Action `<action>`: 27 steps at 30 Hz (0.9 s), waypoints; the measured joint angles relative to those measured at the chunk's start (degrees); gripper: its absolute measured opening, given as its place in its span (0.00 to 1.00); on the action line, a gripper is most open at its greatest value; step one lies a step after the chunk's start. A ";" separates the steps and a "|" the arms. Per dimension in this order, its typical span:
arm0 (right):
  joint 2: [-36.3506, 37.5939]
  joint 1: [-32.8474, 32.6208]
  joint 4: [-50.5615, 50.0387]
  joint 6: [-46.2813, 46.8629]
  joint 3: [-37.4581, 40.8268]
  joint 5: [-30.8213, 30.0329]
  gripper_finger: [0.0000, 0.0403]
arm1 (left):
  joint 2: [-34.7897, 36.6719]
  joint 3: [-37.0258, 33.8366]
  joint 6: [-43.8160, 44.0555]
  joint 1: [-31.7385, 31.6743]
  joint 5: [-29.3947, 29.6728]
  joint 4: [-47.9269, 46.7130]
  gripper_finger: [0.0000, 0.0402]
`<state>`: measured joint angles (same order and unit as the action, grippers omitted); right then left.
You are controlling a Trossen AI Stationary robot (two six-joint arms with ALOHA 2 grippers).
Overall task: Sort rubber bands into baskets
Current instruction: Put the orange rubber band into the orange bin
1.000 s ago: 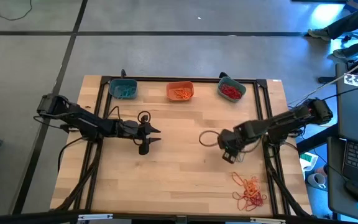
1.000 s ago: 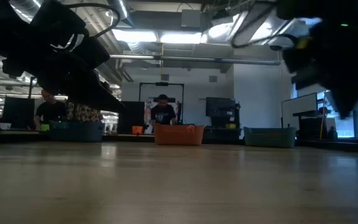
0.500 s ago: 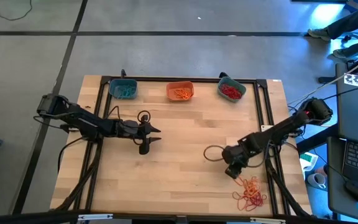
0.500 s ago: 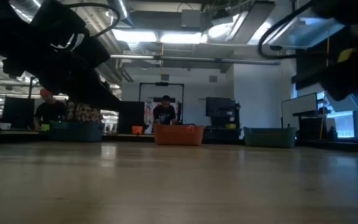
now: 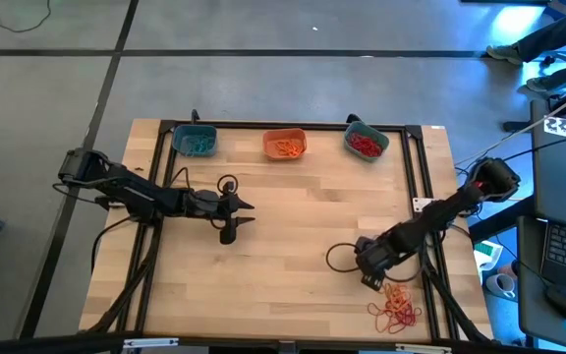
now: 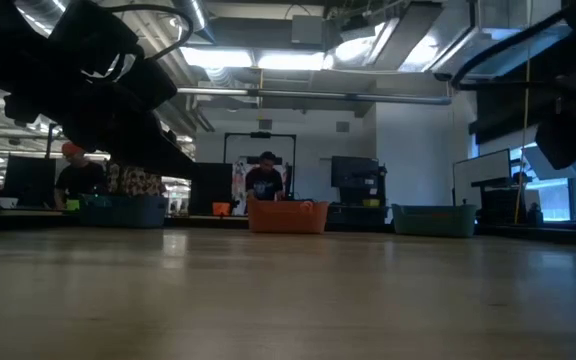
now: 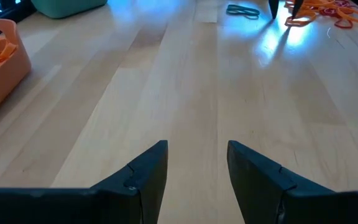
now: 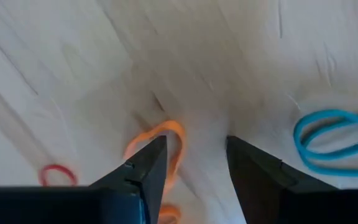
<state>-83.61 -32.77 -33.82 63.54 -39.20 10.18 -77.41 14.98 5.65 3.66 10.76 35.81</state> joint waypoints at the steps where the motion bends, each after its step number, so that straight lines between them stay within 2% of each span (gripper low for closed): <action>1: -0.59 0.03 -0.02 -0.97 -0.06 -0.10 0.41 | 0.00 0.00 -0.01 0.00 0.01 0.00 0.41; 4: -1.90 0.13 0.05 -3.07 -0.22 0.24 0.34 | 0.00 0.00 -0.02 0.00 0.02 0.00 0.41; 10: -2.36 0.15 0.76 -7.00 -0.15 -0.25 0.08 | 0.00 0.00 -0.07 0.00 0.02 0.01 0.41; 12: -2.39 0.09 1.49 -8.14 -0.15 -1.34 0.02 | 0.00 0.00 -0.07 0.00 0.02 0.02 0.41; 18: -2.73 0.07 2.97 -11.13 -1.94 -3.12 0.04 | 0.00 0.00 -0.15 0.00 0.02 0.02 0.41; 21: -2.62 0.27 3.81 -14.07 -4.69 -6.78 0.01 | 0.00 0.00 -0.13 0.00 0.02 0.03 0.41; 27: -2.58 1.87 3.34 -22.21 -9.07 -16.79 0.01 | 0.00 0.00 -0.13 0.00 0.02 0.00 0.41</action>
<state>-86.19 -30.91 -30.48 41.33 -48.27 -6.61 -77.41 14.98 5.52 3.66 10.79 35.81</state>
